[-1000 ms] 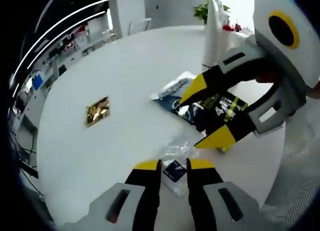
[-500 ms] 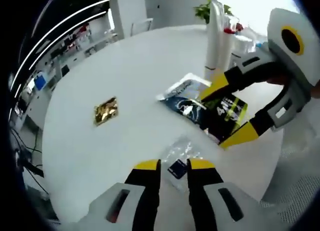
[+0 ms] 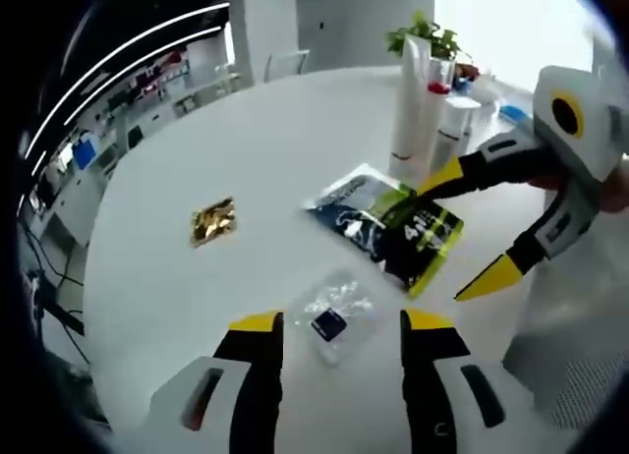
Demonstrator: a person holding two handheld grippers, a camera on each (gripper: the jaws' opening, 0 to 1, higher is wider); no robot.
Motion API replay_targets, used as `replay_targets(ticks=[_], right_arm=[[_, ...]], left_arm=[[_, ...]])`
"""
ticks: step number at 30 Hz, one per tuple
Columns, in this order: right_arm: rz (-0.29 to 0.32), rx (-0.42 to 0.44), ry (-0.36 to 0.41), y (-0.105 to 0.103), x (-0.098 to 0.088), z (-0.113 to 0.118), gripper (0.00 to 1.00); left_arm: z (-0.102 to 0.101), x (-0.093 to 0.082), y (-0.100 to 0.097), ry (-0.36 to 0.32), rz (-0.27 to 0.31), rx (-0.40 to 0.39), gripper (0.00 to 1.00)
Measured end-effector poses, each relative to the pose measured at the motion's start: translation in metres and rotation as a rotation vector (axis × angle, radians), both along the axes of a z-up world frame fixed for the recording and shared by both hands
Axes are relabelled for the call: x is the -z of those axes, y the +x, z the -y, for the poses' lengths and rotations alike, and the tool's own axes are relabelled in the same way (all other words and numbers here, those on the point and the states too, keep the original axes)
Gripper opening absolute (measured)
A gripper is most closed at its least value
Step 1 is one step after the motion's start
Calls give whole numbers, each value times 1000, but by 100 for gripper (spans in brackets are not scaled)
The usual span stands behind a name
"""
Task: Arrange the skincare products in the storage area until every visible bottle or jar stands upright without overlapping.
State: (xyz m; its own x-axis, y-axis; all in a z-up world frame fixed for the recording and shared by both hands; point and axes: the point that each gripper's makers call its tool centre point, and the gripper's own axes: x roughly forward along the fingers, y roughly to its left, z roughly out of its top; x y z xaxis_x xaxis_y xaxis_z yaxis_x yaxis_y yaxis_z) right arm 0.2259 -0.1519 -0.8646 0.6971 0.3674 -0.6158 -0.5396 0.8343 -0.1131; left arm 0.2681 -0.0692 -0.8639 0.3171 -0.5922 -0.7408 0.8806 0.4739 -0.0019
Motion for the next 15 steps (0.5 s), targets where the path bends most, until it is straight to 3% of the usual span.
replay_targets(ticks=[6,10,15], right_arm=[[2,44,14,-16,-9,11,59],[8,58,26,-28,-14,15,65],[13,102,53,-43,-20,28,76]], left_arm=[[-1,-5,-10,-11,-24,-10,52],[-2,-13,-16,-58,-35,-29,65],[-18,-13,-22,-81,-86,-130,69]])
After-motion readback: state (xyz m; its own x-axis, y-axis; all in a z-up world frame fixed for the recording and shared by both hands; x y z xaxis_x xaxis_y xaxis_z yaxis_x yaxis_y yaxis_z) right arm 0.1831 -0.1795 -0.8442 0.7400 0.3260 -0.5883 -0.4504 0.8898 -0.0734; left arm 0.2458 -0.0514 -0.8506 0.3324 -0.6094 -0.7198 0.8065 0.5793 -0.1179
